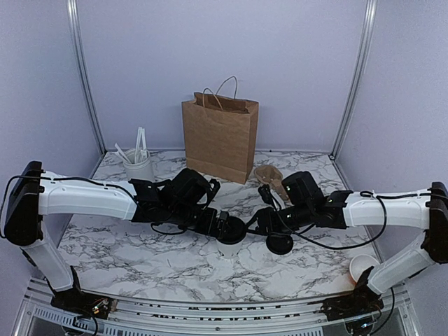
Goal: Pack the takeout coffee
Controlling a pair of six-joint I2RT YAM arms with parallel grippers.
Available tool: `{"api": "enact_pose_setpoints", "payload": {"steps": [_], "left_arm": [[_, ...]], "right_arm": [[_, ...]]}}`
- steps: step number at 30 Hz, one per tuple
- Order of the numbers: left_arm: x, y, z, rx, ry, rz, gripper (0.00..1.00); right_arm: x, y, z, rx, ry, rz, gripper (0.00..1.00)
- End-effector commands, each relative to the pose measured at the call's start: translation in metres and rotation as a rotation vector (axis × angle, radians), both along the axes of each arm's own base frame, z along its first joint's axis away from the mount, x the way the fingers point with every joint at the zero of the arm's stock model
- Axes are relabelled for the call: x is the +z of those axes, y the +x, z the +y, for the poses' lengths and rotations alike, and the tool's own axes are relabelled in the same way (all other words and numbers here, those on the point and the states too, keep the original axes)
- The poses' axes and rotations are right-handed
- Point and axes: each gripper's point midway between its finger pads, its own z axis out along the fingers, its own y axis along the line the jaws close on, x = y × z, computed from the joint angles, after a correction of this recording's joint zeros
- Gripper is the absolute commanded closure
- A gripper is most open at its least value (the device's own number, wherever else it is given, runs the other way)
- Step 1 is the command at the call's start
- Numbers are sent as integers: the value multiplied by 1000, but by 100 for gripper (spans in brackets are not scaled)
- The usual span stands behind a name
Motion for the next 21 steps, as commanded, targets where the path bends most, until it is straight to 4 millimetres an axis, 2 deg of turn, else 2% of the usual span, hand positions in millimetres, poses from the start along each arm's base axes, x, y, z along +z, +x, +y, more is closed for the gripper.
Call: {"api": "enact_pose_setpoints", "payload": {"steps": [1, 9, 11, 15, 21], "left_arm": [[-9, -1, 2, -1, 38, 6, 1], [-13, -2, 4, 4, 46, 11, 1], [-14, -2, 4, 8, 49, 13, 1], [-11, -1, 3, 9, 42, 6, 1], [12, 4, 5, 18, 7, -36, 1]], "right_arm": [[-10, 0, -2, 5, -41, 14, 46], [-33, -5, -18, -9, -171, 32, 47], [-34, -6, -18, -5, -179, 31, 47], [-27, -4, -13, 0, -187, 11, 47], [-5, 5, -3, 0, -161, -34, 47]]}}
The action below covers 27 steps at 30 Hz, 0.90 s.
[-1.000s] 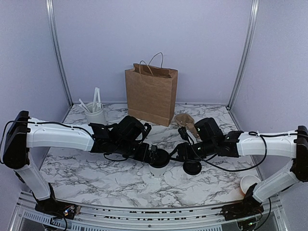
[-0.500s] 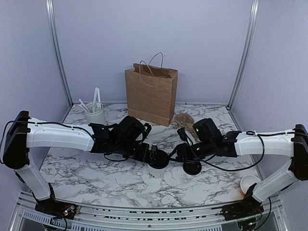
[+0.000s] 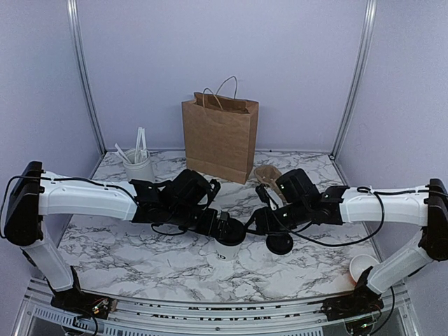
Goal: Pack the takeout coffee
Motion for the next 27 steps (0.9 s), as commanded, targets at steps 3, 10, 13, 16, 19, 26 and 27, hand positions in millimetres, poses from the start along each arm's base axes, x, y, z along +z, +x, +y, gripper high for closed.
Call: {"api": "enact_pose_setpoints", "payload": {"steps": [3, 10, 13, 16, 19, 26, 27], "left_arm": [[23, 4, 6, 18, -14, -49, 1], [30, 3, 10, 22, -26, -59, 1], [32, 2, 13, 29, -28, -61, 1], [36, 3, 21, 51, -38, -62, 2], [38, 3, 31, 76, -47, -59, 3], [31, -3, 49, 98, -69, -5, 18], [29, -4, 50, 97, -72, 9, 21]], "right_arm": [[9, 5, 0, 1, -50, -19, 47], [22, -2, 14, 35, -32, -42, 47], [24, -3, 15, 34, -34, -45, 46], [30, 0, 13, 16, -43, -66, 47], [37, 4, 9, -4, -51, -95, 46], [47, 0, 30, 62, -97, -152, 46], [46, 0, 32, 69, -112, -154, 46]]}}
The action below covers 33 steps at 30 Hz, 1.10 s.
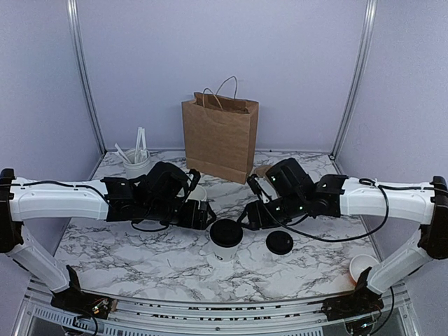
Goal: Pack the takeout coffee
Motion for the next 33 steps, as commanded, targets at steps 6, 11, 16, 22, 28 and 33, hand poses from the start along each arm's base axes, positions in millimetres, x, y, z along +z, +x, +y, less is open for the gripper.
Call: {"api": "enact_pose_setpoints", "payload": {"steps": [6, 11, 16, 22, 28, 33], "left_arm": [[-14, -13, 9, -8, -52, 126, 38], [-13, -15, 2, -25, -94, 156, 44], [-19, -19, -3, -41, -109, 190, 50], [-26, -22, -7, -52, -117, 216, 59], [-29, -24, -12, -72, -127, 232, 62], [-32, -25, -14, -78, -125, 240, 65]], "right_arm": [[12, 6, 17, 39, -83, -84, 47], [14, 6, 22, 52, -89, -87, 49], [16, 4, 24, 60, -92, -94, 53], [14, 0, 27, 74, -104, -96, 57], [9, -3, 30, 86, -114, -90, 58], [6, -5, 32, 97, -120, -86, 59]]}}
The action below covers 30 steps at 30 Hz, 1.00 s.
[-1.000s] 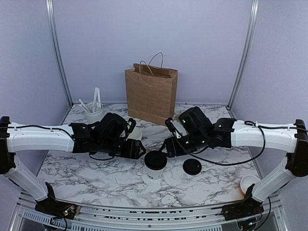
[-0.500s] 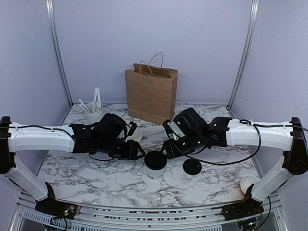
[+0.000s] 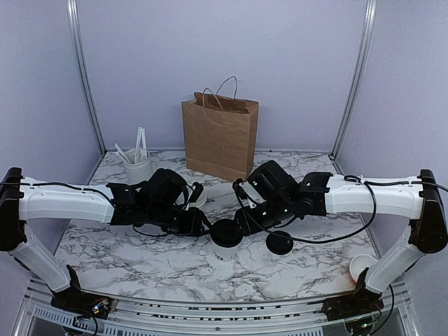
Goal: Pack the takeout coffee
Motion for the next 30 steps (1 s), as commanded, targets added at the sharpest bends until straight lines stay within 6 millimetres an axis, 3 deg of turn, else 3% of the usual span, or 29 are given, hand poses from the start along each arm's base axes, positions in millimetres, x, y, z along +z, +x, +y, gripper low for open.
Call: {"api": "enact_pose_setpoints", "payload": {"steps": [1, 19, 30], "left_arm": [[-6, 0, -4, -9, -7, 15, 66], [-42, -8, 9, -18, 105, 76, 83], [-63, -15, 16, -30, 184, 111, 89]], "right_arm": [[9, 1, 9, 19, 8, -21, 59], [-13, -8, 9, 36, -36, 11, 62], [-13, -11, 13, 48, -37, 2, 62]]}}
